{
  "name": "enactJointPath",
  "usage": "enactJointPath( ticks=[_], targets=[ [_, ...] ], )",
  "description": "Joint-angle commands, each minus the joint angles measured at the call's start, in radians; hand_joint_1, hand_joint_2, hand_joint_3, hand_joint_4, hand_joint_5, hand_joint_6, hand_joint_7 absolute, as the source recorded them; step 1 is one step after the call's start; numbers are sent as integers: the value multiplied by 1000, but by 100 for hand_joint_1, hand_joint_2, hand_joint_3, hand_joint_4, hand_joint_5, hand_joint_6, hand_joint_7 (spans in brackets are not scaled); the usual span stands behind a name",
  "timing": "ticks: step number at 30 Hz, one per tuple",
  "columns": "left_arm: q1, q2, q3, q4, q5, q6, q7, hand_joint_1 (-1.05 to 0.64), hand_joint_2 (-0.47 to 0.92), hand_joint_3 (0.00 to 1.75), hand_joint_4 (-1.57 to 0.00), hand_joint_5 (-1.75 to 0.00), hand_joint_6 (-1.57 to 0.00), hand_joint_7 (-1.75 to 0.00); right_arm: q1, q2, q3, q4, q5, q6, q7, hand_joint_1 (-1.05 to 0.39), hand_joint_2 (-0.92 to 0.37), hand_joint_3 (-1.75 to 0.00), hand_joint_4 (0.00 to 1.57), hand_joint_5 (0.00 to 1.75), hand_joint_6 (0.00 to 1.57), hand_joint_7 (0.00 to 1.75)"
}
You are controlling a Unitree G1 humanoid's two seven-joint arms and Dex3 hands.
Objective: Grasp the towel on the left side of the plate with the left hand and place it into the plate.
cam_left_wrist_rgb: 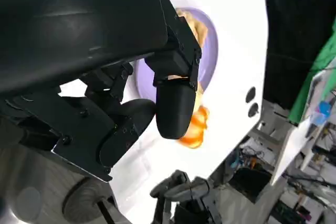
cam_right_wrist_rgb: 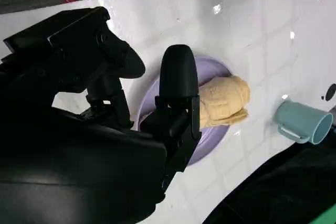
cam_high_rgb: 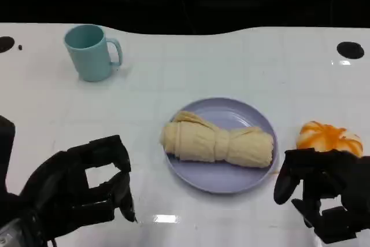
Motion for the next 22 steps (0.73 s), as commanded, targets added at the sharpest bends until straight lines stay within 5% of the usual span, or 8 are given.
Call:
enactJointPath(
  ticks=[1, 22],
  targets=[
    [-35, 19, 19, 29, -18, 37, 15, -11, 63, 124, -81, -175, -67, -175, 7, -7, -12, 20, 2, -45, 2, 4, -57, -107, 70, 172, 69, 146],
    [-30, 52, -12, 23, 4, 5, 10, -12, 57, 130, -81, -175, -66, -175, -6, -4, -13, 12, 8, -20, 5, 3, -58, -107, 69, 174, 68, 147]
  ],
)
